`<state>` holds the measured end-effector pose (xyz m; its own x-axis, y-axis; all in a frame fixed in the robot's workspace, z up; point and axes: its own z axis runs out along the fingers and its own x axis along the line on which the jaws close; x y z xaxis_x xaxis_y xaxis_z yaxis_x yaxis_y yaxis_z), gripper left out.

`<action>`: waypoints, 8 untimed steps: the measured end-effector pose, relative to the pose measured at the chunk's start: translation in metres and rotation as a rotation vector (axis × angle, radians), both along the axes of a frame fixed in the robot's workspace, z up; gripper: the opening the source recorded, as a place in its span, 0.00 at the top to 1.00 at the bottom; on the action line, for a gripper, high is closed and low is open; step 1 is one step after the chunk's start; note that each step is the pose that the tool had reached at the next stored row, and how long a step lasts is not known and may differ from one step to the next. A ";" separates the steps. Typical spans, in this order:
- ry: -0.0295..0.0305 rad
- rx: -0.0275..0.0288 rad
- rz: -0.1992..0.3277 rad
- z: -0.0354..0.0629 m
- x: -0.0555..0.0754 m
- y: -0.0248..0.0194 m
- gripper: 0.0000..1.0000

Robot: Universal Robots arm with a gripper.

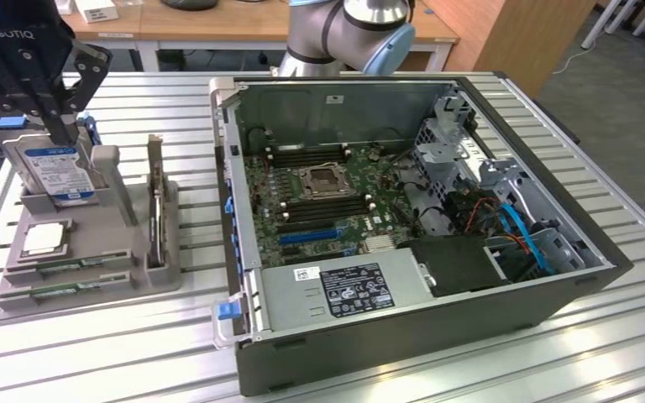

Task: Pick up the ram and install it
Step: 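Pick up the ram and move it above insertion slot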

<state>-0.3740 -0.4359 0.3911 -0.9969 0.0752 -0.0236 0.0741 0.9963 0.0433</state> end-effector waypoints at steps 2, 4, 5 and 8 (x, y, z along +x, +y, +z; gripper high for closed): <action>0.0001 0.0000 0.000 0.0000 0.000 0.0000 0.89; 0.0000 0.0000 0.001 0.0000 0.000 0.0000 0.89; 0.0000 0.0000 0.007 0.0000 0.000 0.0000 0.89; 0.0000 0.0000 0.058 0.0000 0.000 0.0000 0.89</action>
<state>-0.3741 -0.4359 0.3911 -0.9996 0.0174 -0.0235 0.0163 0.9989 0.0432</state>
